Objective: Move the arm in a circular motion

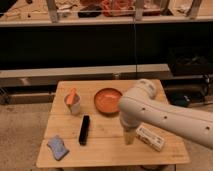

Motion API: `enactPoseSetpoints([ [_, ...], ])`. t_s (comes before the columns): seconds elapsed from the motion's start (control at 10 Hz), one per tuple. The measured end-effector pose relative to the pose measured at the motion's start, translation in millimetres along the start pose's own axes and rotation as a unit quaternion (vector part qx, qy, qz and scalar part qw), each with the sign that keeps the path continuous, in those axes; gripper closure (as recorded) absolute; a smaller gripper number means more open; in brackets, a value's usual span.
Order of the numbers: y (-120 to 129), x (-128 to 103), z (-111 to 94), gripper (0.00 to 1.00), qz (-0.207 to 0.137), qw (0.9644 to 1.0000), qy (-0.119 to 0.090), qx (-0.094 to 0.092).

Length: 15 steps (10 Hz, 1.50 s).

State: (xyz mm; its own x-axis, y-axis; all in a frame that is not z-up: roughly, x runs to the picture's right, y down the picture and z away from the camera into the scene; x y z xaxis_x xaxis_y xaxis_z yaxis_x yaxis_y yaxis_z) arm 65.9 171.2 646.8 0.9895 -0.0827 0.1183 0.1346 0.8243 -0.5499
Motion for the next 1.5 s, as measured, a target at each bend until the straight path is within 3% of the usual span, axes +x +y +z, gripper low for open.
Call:
enactPoseSetpoints([
  [0.3, -53, -53, 9, 0.20, -0.045, 0.9990, -0.004, -0.002],
  [0.6, -104, -57, 11, 0.20, -0.039, 0.9992, -0.006, -0.006],
  [1.0, -167, 4, 5, 0.20, -0.008, 0.9998, -0.004, -0.016],
  [1.3, -190, 95, 8, 0.20, 0.038, 0.9985, 0.003, -0.040],
  [1.5, -193, 133, 14, 0.20, 0.060, 0.9968, 0.005, -0.052],
])
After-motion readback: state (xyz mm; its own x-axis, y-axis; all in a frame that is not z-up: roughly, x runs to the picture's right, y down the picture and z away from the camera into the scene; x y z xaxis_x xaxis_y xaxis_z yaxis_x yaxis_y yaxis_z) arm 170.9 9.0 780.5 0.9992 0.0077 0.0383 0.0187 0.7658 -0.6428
